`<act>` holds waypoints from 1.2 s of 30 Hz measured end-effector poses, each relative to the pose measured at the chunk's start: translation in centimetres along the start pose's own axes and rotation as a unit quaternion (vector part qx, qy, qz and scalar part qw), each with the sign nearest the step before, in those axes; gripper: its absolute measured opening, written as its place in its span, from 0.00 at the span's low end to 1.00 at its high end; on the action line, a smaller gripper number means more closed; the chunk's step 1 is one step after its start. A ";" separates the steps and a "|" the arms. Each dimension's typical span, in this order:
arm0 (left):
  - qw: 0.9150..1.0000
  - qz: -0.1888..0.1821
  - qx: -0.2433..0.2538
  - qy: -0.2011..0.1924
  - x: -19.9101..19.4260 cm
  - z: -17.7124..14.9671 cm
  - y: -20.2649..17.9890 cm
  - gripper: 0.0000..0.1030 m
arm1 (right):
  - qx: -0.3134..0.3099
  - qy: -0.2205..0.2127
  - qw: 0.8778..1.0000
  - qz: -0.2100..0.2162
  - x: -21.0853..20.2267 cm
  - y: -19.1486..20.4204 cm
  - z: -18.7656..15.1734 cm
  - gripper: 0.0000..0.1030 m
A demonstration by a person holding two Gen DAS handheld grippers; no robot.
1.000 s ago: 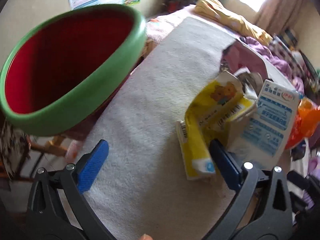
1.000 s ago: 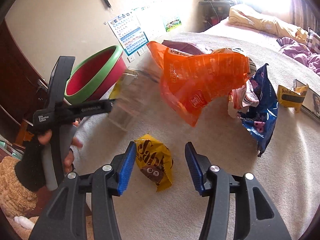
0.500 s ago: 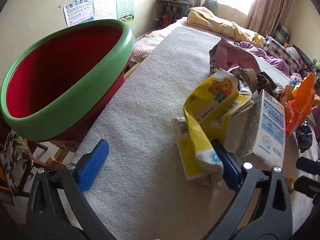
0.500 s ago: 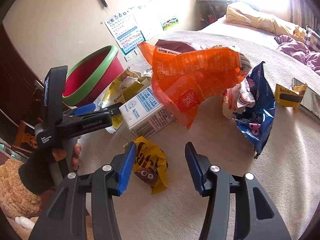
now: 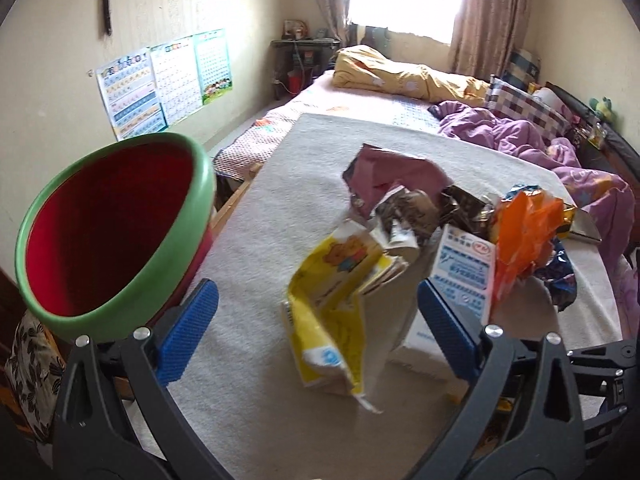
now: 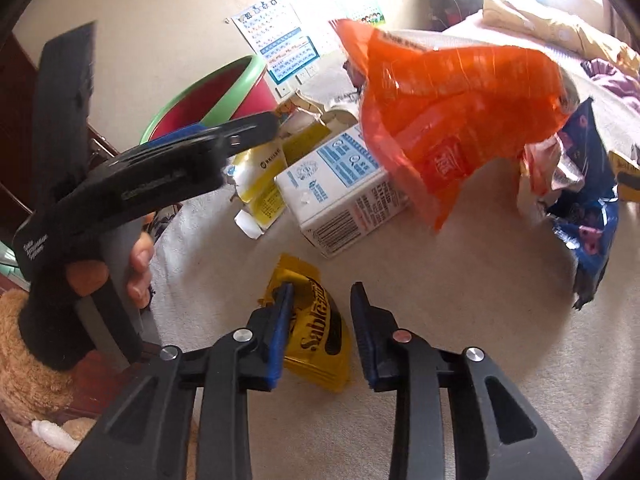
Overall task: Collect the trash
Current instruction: 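Close the right tool on the yellow snack bag while the left tool grasps the yellow bear-print wrapper, then carry the yellow bag and yellow wrapper over the red bucket with both tools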
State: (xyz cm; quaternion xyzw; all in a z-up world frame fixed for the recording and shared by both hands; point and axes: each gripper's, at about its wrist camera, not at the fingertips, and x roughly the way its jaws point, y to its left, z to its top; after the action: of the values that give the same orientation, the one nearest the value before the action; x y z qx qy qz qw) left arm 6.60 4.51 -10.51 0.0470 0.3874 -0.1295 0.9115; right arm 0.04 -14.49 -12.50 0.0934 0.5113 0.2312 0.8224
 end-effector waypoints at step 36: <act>0.999 -0.030 -0.007 0.041 0.9 0.4 0.2 0.48 | 0.018 -0.049 0.998 -0.022 -2.9 0.6 -0.4 0.15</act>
State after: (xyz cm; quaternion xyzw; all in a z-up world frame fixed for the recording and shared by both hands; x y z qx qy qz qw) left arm 7.55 4.49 -10.82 0.0342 0.4262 -0.1517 0.8912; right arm -1.63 -15.35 -10.11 0.1079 0.4765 0.1995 0.8494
